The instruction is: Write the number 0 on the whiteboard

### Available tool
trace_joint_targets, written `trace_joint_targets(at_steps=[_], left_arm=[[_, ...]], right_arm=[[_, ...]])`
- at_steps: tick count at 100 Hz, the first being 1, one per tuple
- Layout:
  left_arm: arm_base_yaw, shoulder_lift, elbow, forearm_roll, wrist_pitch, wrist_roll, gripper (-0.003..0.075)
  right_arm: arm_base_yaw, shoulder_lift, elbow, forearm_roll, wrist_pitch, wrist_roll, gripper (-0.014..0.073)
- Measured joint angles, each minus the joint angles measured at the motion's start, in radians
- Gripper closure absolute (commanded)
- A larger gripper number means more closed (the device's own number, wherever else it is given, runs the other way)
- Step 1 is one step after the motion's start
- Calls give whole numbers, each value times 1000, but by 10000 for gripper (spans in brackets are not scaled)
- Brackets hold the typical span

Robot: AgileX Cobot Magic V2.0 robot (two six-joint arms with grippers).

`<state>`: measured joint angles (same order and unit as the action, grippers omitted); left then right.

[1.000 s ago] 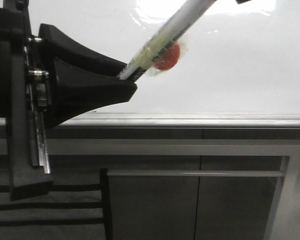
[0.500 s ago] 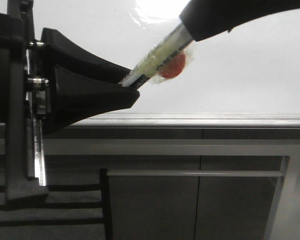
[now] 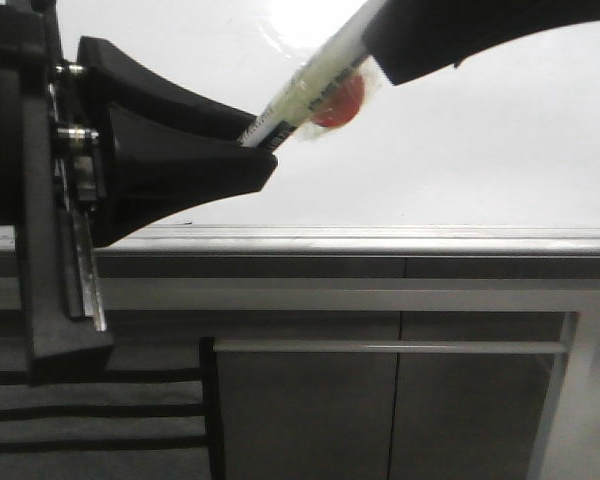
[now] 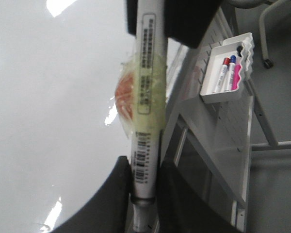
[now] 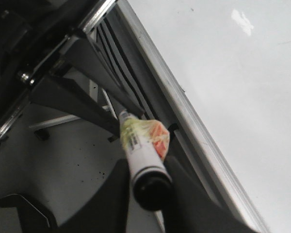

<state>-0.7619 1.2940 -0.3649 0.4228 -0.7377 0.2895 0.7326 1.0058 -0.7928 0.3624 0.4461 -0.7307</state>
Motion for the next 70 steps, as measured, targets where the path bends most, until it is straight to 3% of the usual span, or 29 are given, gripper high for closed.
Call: trace_joint_targets(at_steps=[21, 48, 70], left_arm=[[0, 0, 0, -23, -12, 12, 439], [0, 0, 0, -29, -17, 10, 414], [0, -6, 0, -43, -17, 10, 272]], right_arm=[[4, 0, -1, 9, 0, -2, 662], [4, 0, -1, 7, -11, -2, 662], [4, 0, -1, 7, -13, -4, 662]])
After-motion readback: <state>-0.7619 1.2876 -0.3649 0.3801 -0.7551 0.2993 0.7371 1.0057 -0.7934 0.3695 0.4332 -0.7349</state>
